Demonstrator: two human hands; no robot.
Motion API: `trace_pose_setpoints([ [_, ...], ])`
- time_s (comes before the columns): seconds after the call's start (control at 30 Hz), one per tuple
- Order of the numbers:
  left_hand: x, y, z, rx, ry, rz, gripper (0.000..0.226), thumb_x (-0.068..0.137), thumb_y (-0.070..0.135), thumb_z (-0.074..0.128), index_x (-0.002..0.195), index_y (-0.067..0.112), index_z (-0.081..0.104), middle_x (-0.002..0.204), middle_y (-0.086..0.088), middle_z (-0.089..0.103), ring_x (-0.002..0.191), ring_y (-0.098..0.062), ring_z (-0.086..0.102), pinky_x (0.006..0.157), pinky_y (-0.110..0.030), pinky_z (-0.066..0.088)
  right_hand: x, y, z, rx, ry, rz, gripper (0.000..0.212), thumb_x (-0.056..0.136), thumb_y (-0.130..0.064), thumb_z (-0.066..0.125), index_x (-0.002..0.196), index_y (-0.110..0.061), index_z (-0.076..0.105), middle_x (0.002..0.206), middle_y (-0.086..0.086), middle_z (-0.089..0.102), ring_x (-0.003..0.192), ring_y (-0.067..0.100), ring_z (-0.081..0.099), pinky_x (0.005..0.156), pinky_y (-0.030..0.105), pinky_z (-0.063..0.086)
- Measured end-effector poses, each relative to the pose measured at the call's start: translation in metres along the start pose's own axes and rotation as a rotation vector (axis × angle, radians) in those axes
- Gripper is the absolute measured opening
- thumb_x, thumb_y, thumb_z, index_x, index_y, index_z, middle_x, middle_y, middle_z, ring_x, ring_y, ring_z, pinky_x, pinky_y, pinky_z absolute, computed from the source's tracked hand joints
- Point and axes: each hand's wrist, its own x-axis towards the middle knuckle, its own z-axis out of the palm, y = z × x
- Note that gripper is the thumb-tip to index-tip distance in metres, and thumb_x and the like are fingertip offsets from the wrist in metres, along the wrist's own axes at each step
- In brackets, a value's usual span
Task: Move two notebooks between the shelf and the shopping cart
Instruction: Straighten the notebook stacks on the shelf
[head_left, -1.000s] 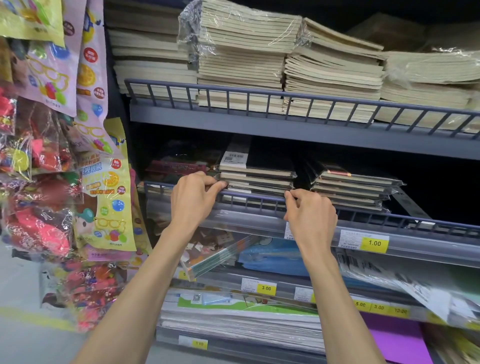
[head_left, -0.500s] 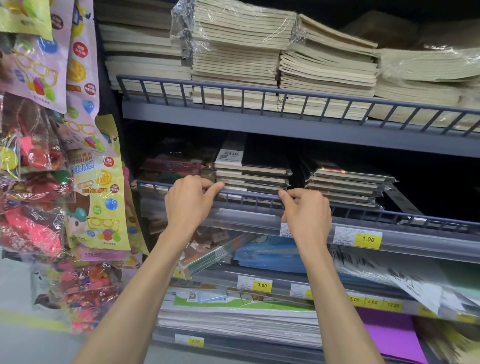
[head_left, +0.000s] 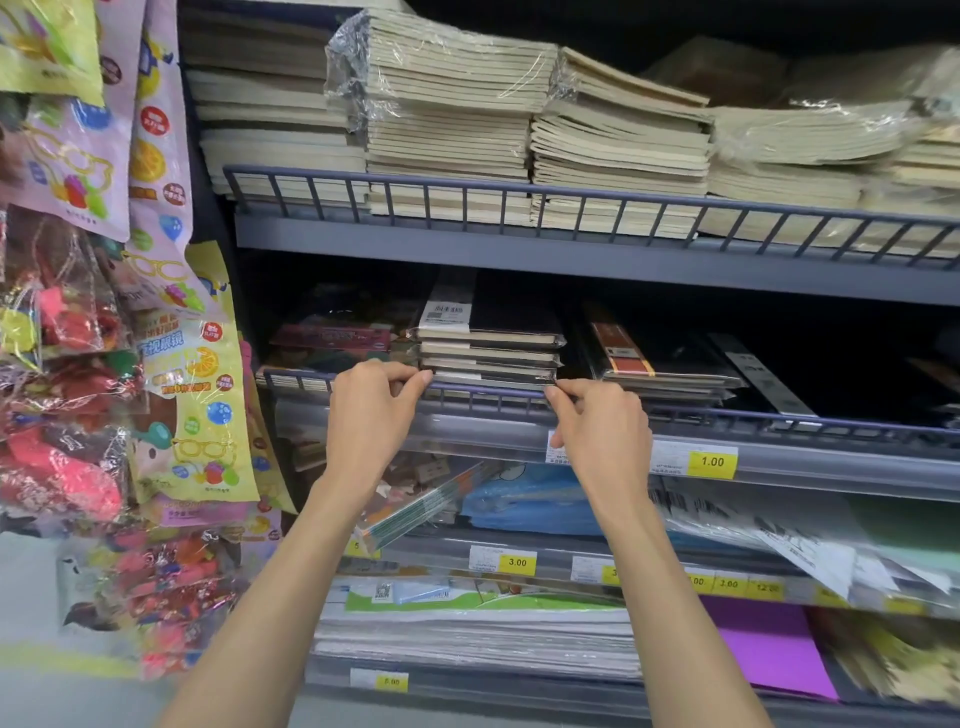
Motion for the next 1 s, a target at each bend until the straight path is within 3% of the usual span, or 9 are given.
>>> trace_pose_setpoints([
  [0.13,-0.005,0.0,-0.003,0.002,0.016,0.0,0.026,0.094,0.03,0.068,0.106,0.01,0.078,0.085,-0.004,0.073,0.074,-0.012,0.059,0.071,-0.026,0.046,-0.011,-0.005,-0.003,-0.032,0.026,-0.041,0.029,0.102,-0.033,0.054,0.104,-0.014,0.075,0.065,0.003,0.07,0.069,0.021,0.068,0.064,0.038,0.057],
  [0.27,-0.012,0.006,-0.009,-0.024,0.07,0.016,0.021,0.095,0.029,0.066,0.102,0.014,0.078,0.083,0.0,0.066,0.075,-0.014,0.061,0.069,-0.026,0.043,-0.018,-0.01,-0.008,-0.004,0.062,-0.021,0.026,0.1,-0.035,0.057,0.11,-0.019,0.076,0.068,0.0,0.073,0.066,0.018,0.07,0.061,0.037,0.058],
  [0.57,-0.036,0.043,0.016,-0.17,-0.144,0.129,0.016,0.093,0.03,0.067,0.095,0.02,0.078,0.088,0.01,0.073,0.081,-0.006,0.064,0.077,-0.035,0.056,-0.027,0.02,-0.04,-0.086,0.121,0.131,0.028,0.097,-0.041,0.061,0.112,-0.023,0.076,0.073,-0.004,0.075,0.076,0.016,0.071,0.065,0.031,0.056],
  [0.7,-0.037,0.068,0.033,-0.156,-0.17,0.169,0.018,0.094,0.036,0.065,0.099,0.023,0.077,0.089,0.011,0.074,0.083,-0.006,0.066,0.076,-0.037,0.057,-0.022,0.036,-0.052,-0.118,0.142,0.174,0.032,0.096,-0.045,0.06,0.115,-0.023,0.074,0.081,-0.002,0.077,0.088,0.02,0.071,0.064,0.027,0.046],
  [0.83,-0.037,0.091,0.057,-0.128,-0.182,0.189,0.027,0.092,0.044,0.066,0.107,0.024,0.076,0.088,0.013,0.073,0.083,-0.008,0.066,0.074,-0.037,0.058,-0.012,0.06,-0.065,-0.145,0.214,0.234,0.036,0.094,-0.05,0.061,0.117,-0.024,0.073,0.086,0.002,0.077,0.09,0.025,0.072,0.07,0.036,0.057],
  [1.0,-0.034,0.111,0.081,-0.043,-0.181,0.191,0.039,0.093,0.047,0.063,0.12,0.02,0.072,0.086,0.007,0.068,0.083,-0.018,0.065,0.07,-0.038,0.054,0.002,0.092,-0.085,-0.219,0.257,0.283,0.041,0.093,-0.051,0.063,0.121,-0.023,0.071,0.089,0.009,0.076,0.094,0.031,0.069,0.063,0.03,0.04],
])
